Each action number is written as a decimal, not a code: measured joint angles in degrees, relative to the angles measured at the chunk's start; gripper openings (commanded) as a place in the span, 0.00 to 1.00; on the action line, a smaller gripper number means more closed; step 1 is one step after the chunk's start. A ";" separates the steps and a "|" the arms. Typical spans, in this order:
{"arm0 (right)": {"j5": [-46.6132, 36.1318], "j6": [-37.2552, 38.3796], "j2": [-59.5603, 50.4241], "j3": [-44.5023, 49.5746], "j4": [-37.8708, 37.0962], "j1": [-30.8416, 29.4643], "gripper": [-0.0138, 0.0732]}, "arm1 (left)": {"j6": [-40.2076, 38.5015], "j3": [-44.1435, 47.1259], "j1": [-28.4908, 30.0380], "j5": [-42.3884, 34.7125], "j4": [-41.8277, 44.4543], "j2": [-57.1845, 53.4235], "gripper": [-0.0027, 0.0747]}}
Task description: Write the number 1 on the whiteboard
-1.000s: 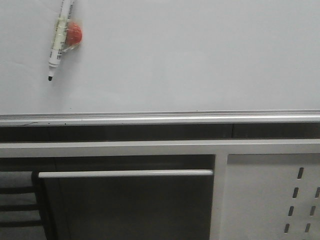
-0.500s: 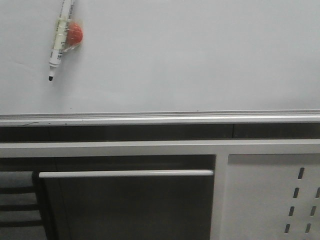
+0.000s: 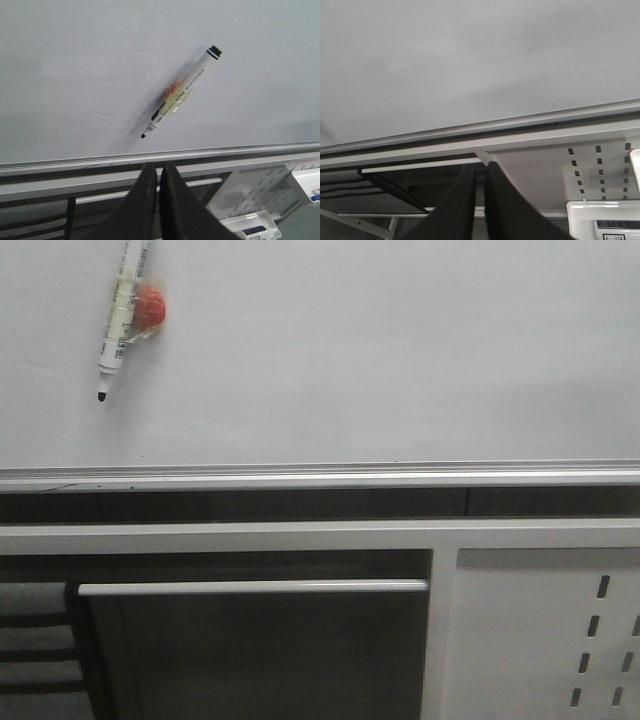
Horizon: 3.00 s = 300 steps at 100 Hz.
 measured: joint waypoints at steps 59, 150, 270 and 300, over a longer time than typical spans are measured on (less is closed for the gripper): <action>-0.76 0.00 0.22 -0.32 1.84 0.00 0.53 | 12.12 -0.04 0.00 0.33 -9.67 6.14 0.46; -0.56 -0.08 0.22 -0.32 2.32 0.00 0.53 | 46.89 -2.75 -25.45 -31.56 -28.85 30.86 0.45; -0.56 -0.08 0.22 -0.32 2.32 0.00 0.53 | 47.52 -13.77 -29.32 -37.79 -26.45 46.24 0.01; 6.02 -11.87 2.15 -0.36 14.60 0.00 0.53 | 47.52 -13.77 -29.32 -19.28 -22.55 42.57 0.01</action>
